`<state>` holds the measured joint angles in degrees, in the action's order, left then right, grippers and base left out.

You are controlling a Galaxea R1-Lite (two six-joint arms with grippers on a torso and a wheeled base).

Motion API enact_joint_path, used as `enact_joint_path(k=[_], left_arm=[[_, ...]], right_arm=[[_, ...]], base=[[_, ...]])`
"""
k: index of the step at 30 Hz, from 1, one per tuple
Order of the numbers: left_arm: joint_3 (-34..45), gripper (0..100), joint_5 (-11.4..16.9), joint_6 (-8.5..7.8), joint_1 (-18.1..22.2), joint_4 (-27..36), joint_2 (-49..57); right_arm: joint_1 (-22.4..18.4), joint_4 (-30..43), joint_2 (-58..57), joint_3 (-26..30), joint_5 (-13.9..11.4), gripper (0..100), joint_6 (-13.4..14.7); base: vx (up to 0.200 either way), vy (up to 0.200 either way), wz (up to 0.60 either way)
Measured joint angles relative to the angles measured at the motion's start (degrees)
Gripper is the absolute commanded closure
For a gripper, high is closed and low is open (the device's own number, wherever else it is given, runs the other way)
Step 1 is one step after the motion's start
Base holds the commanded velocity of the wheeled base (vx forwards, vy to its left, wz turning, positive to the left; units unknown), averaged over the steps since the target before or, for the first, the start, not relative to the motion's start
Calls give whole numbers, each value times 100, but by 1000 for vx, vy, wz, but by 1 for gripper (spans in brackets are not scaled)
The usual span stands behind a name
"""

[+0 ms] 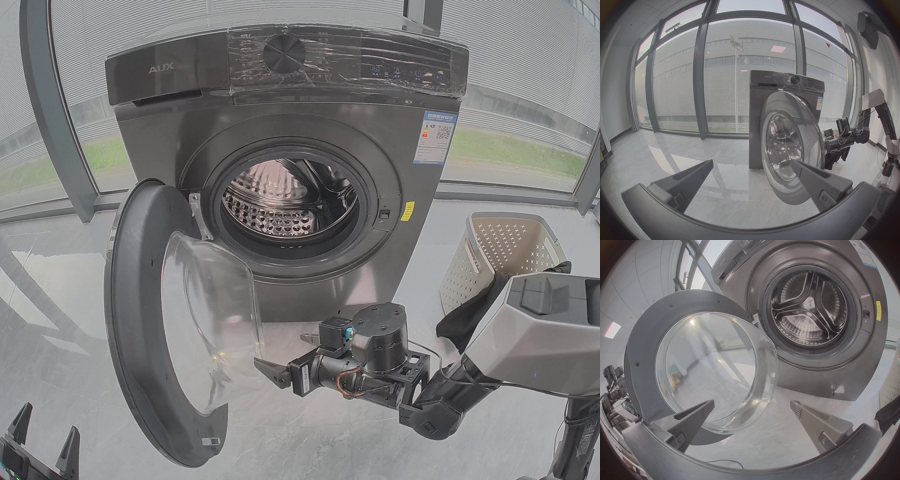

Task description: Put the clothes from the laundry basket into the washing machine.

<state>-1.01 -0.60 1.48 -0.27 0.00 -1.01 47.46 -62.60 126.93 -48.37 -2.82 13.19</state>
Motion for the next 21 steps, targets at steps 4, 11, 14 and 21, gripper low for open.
enact_joint_path(k=[4,11,14,21], left_arm=[[0,0,0,5,0,0,0],[0,0,2,2,0,0,0],[0,0,0,2,0,0,0],[0,0,0,5,0,0,0]], right_arm=[[-24,39,80,-176,6,0,2],[-278,244,267,-418,9,0,-33],[-302,282,345,-496,4,0,-37],[-127,323,670,-962,15,0,-35]], base=[[0,0,0],[0,0,0],[0,0,0],[0,0,0]])
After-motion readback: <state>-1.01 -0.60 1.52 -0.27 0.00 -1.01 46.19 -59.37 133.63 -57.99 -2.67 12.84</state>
